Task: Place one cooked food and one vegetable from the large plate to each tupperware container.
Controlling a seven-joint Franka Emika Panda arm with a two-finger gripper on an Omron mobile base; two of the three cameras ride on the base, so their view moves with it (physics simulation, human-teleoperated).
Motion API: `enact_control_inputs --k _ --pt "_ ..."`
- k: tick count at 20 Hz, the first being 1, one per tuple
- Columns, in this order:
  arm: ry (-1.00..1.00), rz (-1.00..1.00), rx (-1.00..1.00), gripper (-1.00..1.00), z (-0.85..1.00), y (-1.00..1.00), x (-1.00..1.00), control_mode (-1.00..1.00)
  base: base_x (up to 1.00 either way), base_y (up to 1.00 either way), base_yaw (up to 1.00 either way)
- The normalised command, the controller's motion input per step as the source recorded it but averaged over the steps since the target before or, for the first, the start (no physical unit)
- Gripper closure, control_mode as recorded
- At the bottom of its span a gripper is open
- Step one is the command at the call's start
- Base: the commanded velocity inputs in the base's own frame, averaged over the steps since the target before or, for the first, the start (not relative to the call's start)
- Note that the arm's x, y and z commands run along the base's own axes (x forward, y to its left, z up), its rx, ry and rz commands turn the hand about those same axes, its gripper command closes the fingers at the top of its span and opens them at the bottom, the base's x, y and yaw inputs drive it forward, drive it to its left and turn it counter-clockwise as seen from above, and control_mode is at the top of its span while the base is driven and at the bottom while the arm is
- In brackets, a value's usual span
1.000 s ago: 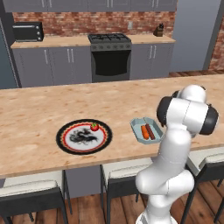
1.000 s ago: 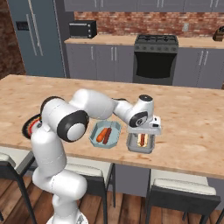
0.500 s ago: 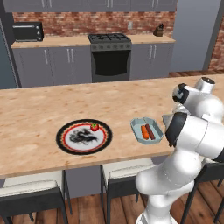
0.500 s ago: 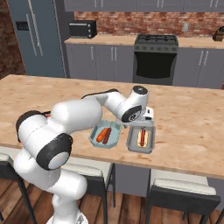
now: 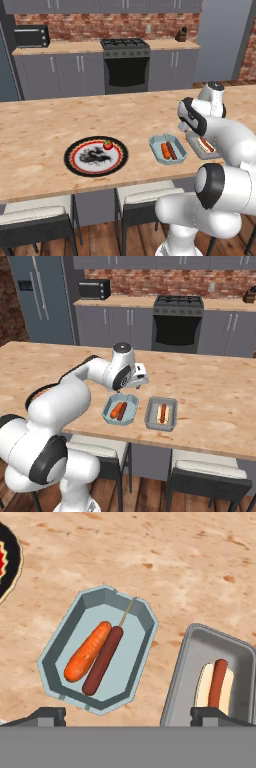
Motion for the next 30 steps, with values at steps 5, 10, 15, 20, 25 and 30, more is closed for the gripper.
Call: enact_control_inputs --k 5,10,15,20,25,30 --pt "-0.05 0.13 -0.27 -1.00 0.31 1.00 0.00 -1.00 0.00 0.00 0.00" --pt "-0.06 0.07 -0.13 -1.00 0.00 0.96 0.01 -1.00 0.00 0.00 0.00" --pt "0.02 -0.01 0.01 -1.00 -0.02 0.85 0.23 -1.00 0.00 0.00 0.00" --pt "0.21 -0.16 0.34 -1.00 0.00 0.43 0.36 -1.00 0.00 0.00 0.00" --pt "0.18 -0.10 0.44 -1.00 -0.07 0.55 0.11 -1.00 0.00 0.00 0.00" --pt "0.03 0.00 0.07 -1.00 -0.41 0.83 0.03 -1.00 0.00 0.00 0.00"
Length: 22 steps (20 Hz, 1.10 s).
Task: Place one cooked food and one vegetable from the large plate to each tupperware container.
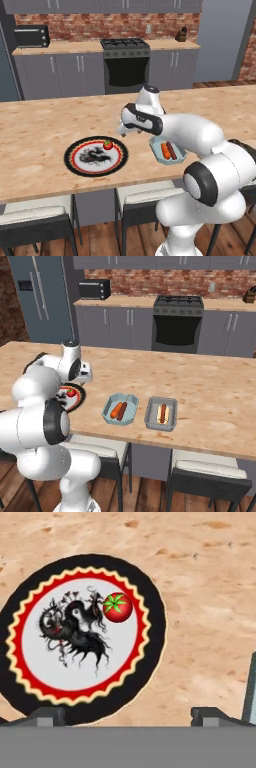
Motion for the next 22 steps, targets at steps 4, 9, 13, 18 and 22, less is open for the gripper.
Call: enact_control_inputs --k 4,9,13,18,22 --pt "0.00 0.01 -0.06 -1.00 -0.21 0.95 0.03 -1.00 0.00 0.00 0.00" --pt "0.00 0.00 -0.06 -1.00 -0.02 0.45 0.03 -1.00 0.00 0.00 0.00" --pt "0.00 -0.03 -0.07 -1.00 -0.02 0.00 0.12 -1.00 0.00 0.00 0.00" --pt "-0.01 -0.09 -0.06 -1.00 -0.07 0.00 0.09 -1.00 0.00 0.00 0.00" --pt "-0.02 -0.09 -0.08 -1.00 -0.34 0.00 0.18 -1.00 0.00 0.00 0.00"
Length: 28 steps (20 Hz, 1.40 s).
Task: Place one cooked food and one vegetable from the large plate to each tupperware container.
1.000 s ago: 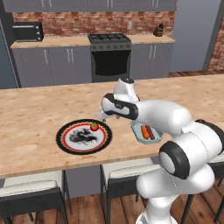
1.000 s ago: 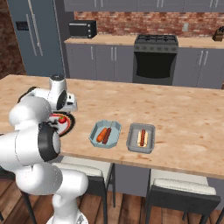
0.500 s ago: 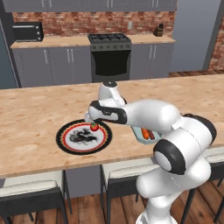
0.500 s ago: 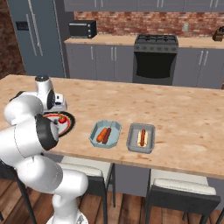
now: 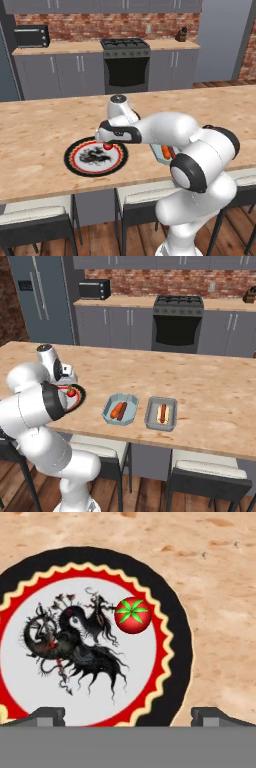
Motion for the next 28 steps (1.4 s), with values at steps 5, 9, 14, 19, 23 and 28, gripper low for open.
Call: enact_control_inputs --k 5,9,14,19,23,28 --pt "0.00 -0.07 -0.03 -1.00 -0.44 0.00 0.19 -1.00 0.00 0.00 0.00" --pt "0.00 -0.01 0.00 -1.00 -0.20 -0.02 0.34 -1.00 0.00 0.00 0.00" --pt "0.00 0.00 0.00 -1.00 0.00 0.00 0.40 -1.00 0.00 0.00 0.00" --pt "0.00 0.00 0.00 -1.00 -0.05 0.00 0.25 -1.00 0.00 0.00 0.00" --pt "0.01 0.00 0.00 -1.00 -0.23 0.00 0.22 -1.00 0.00 0.00 0.00" --pt "0.00 0.00 0.00 -1.00 -0.29 0.02 0.00 -1.00 0.00 0.00 0.00"
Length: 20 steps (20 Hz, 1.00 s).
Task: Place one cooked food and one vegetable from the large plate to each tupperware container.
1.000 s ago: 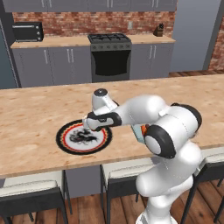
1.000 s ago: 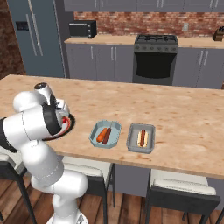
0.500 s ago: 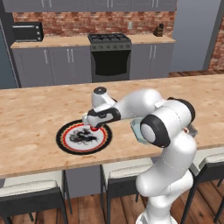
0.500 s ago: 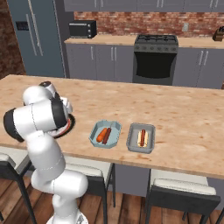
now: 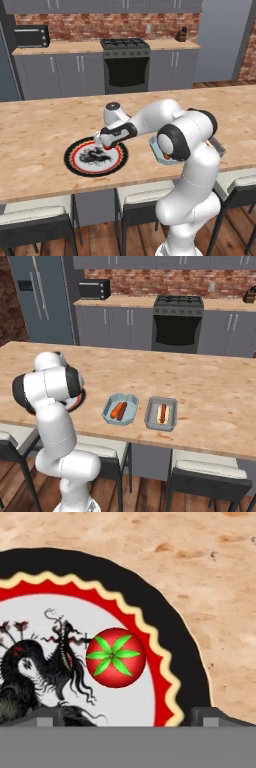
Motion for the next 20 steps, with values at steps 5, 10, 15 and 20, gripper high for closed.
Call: enact_control_inputs --k 5,10,15,20 --pt "0.00 0.00 0.00 -1.00 -0.13 0.00 0.19 -1.00 0.00 0.00 0.00" --pt "0.00 0.00 0.00 -1.00 -0.06 0.08 0.22 -1.00 0.00 0.00 0.00" --pt "0.00 0.00 0.00 -1.00 -0.15 0.23 0.08 -1.00 0.00 0.00 0.00" --pt "0.00 0.00 0.00 -1.00 -0.13 0.05 0.01 -1.00 0.00 0.00 0.00"
